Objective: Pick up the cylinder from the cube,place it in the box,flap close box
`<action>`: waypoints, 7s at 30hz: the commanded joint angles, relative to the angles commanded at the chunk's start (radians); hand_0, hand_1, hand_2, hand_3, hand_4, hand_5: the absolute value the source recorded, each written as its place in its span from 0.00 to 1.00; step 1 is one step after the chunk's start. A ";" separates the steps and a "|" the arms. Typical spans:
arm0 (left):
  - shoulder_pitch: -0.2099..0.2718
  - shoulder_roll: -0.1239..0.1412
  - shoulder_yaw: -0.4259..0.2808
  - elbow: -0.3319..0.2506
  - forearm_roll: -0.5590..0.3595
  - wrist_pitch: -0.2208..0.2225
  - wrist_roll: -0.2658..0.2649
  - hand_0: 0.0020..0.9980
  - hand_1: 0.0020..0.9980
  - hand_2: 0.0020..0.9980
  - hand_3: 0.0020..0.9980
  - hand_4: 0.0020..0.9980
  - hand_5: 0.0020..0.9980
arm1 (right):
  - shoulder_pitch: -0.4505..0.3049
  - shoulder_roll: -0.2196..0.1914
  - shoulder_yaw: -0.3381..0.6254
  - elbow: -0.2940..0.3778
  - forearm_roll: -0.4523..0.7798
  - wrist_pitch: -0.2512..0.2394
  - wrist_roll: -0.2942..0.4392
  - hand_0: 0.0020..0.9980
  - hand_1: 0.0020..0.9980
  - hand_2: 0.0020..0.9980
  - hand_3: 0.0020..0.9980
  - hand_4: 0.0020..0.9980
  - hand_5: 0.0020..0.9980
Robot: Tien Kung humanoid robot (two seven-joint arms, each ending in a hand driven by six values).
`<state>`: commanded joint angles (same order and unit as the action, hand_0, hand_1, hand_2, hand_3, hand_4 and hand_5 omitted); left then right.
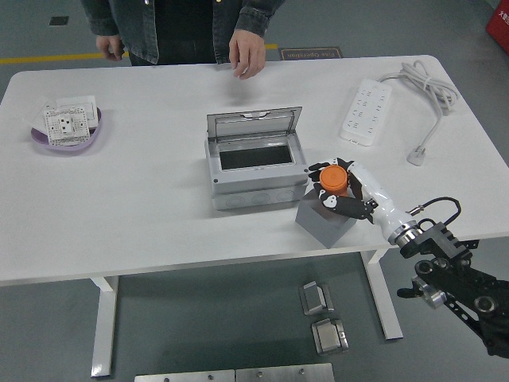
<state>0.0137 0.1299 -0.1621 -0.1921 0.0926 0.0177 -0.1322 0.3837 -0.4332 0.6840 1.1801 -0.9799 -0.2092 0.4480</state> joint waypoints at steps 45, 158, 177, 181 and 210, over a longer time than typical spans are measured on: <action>-0.025 0.033 -0.129 0.001 0.135 -0.002 0.051 0.66 0.65 0.58 0.58 0.60 0.26 | 0.654 0.255 -0.464 -0.383 -0.558 0.026 -0.250 0.05 0.19 0.58 0.55 0.00 0.00; -0.026 0.017 0.048 -0.012 -0.030 0.005 -0.015 0.65 0.60 0.49 0.55 0.45 0.14 | 0.456 0.038 -0.351 -0.110 -0.530 0.017 -0.250 0.81 0.71 0.80 0.96 0.75 0.40; 0.010 0.016 -0.154 0.011 0.172 0.008 0.088 0.65 0.60 0.49 0.55 0.44 0.14 | 0.135 -0.212 0.130 0.169 -0.591 0.057 -0.255 0.80 0.71 0.80 0.96 0.73 0.42; 0.017 0.013 -0.201 0.012 0.218 0.007 0.105 0.65 0.60 0.50 0.55 0.44 0.14 | 0.033 -0.235 0.270 0.212 -0.464 0.067 -0.185 0.80 0.71 0.80 0.95 0.73 0.42; 0.032 0.046 -0.093 0.011 0.101 0.009 0.091 0.66 0.61 0.51 0.56 0.46 0.17 | -0.200 -0.088 0.654 0.102 0.153 0.224 -0.092 0.80 0.74 0.80 0.91 0.84 0.53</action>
<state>0.0458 0.1763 -0.2552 -0.1809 0.1934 0.0269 -0.0415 0.1837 -0.5213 1.3377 1.2818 -0.8268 0.0151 0.3564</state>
